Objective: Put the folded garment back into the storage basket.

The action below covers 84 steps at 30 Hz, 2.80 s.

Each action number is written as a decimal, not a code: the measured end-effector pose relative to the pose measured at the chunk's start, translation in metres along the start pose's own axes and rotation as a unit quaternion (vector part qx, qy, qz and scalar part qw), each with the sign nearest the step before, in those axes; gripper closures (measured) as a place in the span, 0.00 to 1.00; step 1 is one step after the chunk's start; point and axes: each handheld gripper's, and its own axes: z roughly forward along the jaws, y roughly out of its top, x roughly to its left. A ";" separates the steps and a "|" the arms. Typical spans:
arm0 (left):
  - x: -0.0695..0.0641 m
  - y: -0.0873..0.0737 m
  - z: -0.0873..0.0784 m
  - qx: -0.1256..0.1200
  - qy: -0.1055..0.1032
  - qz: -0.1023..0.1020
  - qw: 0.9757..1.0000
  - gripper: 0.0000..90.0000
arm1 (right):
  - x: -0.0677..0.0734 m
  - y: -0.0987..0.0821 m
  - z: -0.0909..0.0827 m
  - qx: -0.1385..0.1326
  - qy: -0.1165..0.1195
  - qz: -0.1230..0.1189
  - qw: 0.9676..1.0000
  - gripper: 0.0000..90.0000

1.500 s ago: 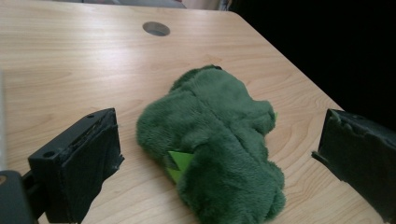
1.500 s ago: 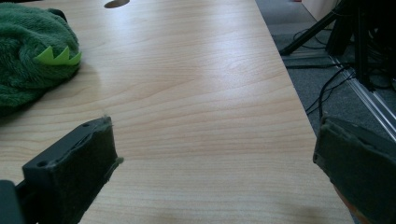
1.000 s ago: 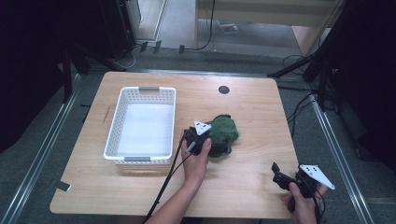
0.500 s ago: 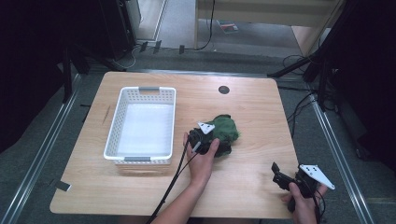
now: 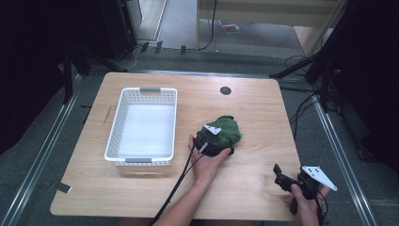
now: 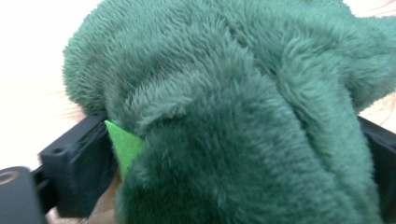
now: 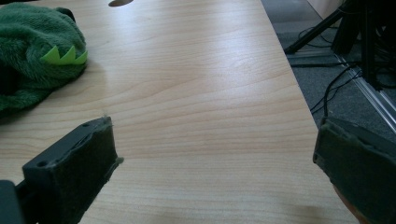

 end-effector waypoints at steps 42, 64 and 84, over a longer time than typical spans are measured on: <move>0.027 0.045 -0.084 -0.089 -0.069 0.015 0.994 0.58 | 0.001 0.000 0.001 0.003 0.001 -0.004 1.000 0.00; 0.071 0.057 -0.121 -0.129 -0.057 -0.001 0.990 0.58 | 0.001 0.000 0.001 0.004 -0.001 -0.005 1.000 0.00; 0.131 0.053 -0.147 -0.153 -0.025 -0.037 0.987 0.57 | 0.001 0.000 0.001 0.005 -0.002 -0.006 1.000 0.00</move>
